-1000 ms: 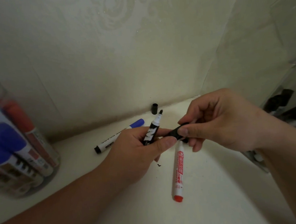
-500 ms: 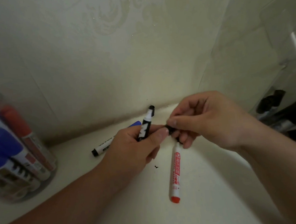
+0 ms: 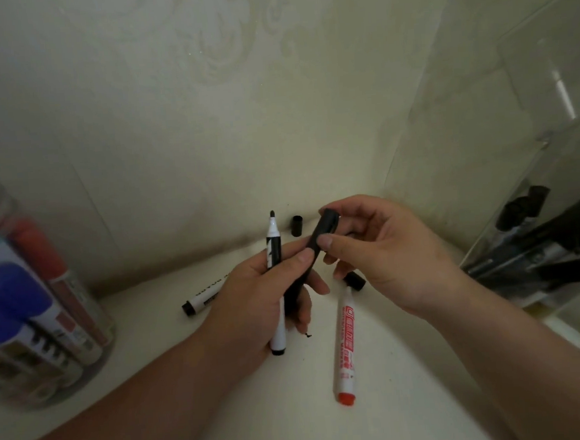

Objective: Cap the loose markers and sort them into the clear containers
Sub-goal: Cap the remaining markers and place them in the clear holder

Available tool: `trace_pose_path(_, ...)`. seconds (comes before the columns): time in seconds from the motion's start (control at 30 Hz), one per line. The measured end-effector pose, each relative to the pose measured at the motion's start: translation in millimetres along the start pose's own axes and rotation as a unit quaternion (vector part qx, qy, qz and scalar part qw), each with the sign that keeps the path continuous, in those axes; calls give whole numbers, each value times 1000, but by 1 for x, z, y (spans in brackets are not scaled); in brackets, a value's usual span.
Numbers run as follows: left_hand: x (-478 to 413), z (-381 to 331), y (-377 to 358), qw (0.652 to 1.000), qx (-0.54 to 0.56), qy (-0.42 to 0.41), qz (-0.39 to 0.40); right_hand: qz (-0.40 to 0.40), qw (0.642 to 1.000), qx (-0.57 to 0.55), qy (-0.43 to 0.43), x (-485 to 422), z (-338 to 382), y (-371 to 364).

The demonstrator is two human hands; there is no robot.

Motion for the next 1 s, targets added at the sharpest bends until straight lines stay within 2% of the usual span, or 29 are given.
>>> trace_pose_path(0.17, -3, 4, -7, 1000, -22, 1, 19, -58, 992, 89, 61, 5, 11, 7)
trace_pose_path(0.3, -1, 6, -14, 999, -18, 3, 47, -78, 987, 114, 80, 12, 27, 11)
trace_pose_path(0.4, -1, 7, -10, 999, -39, -19, 7, -126, 969, 167, 132, 24, 64, 34)
trace_pose_path(0.47, -3, 9, -2, 998, -31, -18, -45, -184, 949, 180, 184, 41, 101, 60)
trace_pose_path(0.53, -5, 12, 4, 997, -40, -14, -71, -264, 911, 226, 222, 60, 131, 101)
trace_pose_path(0.63, -5, 14, 4, 993, -96, -27, -67, -366, 852, 319, 198, 81, 147, 168)
trace_pose_path(0.73, -5, 17, 4, 989, -129, -35, -66, -445, 835, 268, 183, 95, 141, 196)
trace_pose_path(0.83, -6, 18, 5, 983, -165, -35, -67, -465, 814, 270, 219, 107, 137, 184)
trace_pose_path(0.93, -5, 19, 5, 978, -193, -34, -68, -546, 761, 268, 225, 122, 140, 208)
trace_pose_path(1.0, -3, 19, 4, 972, -222, -34, -62, -542, 749, 287, 251, 122, 145, 207)
Point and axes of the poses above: each hand's wrist, its own x-axis away from the middle knuckle, its own y-axis out of the back of the hand, z = x × y, the point moved 7 cm from there along -x, towards the middle knuckle, and after that the axes turned 2 degrees about -y, right-handed, at the moved point
